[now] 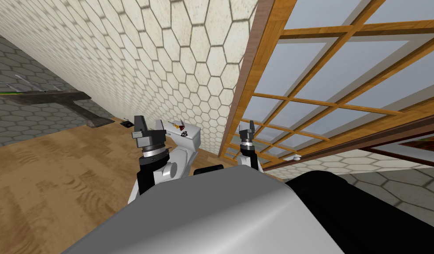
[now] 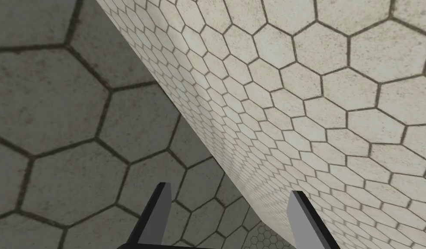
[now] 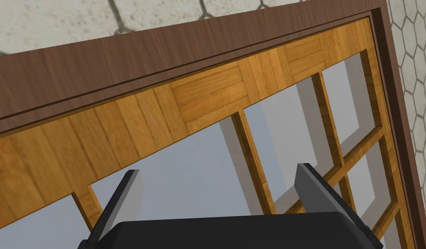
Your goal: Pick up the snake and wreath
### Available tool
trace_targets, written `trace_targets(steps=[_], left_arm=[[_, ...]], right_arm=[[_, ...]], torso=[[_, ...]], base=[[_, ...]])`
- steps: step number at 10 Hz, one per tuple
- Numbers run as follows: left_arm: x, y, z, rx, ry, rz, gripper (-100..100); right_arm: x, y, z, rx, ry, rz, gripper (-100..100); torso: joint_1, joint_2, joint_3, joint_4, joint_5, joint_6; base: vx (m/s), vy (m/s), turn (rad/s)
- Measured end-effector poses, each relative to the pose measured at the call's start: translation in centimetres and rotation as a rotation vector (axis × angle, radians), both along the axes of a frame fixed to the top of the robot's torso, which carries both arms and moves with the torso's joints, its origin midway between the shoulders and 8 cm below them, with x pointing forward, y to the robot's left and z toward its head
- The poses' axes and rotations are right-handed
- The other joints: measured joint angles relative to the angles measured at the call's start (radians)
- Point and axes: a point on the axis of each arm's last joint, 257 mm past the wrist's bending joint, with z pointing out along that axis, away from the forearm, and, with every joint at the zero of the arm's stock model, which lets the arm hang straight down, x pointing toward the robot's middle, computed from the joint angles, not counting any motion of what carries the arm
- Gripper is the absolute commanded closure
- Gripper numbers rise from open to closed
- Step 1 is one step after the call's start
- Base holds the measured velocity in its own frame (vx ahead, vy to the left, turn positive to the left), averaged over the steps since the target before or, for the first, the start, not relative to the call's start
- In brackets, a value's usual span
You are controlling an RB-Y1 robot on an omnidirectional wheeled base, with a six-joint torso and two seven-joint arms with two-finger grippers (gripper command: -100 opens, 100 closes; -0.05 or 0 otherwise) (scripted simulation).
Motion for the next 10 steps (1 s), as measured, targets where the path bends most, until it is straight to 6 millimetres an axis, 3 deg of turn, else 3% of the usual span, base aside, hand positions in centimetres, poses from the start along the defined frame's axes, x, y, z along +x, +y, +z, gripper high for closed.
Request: trace_targets(steps=[10], left_arm=[[6.2,-1.6,-5.2,0.126,0.246,-0.101,-100]], right_arm=[[0.0,0.0,0.0,0.0,0.0,0.0,0]], torso=[[-0.002,0.001,0.001,0.0,0.0,0.0]], base=[[-0.023,-0.021,-0.005]])
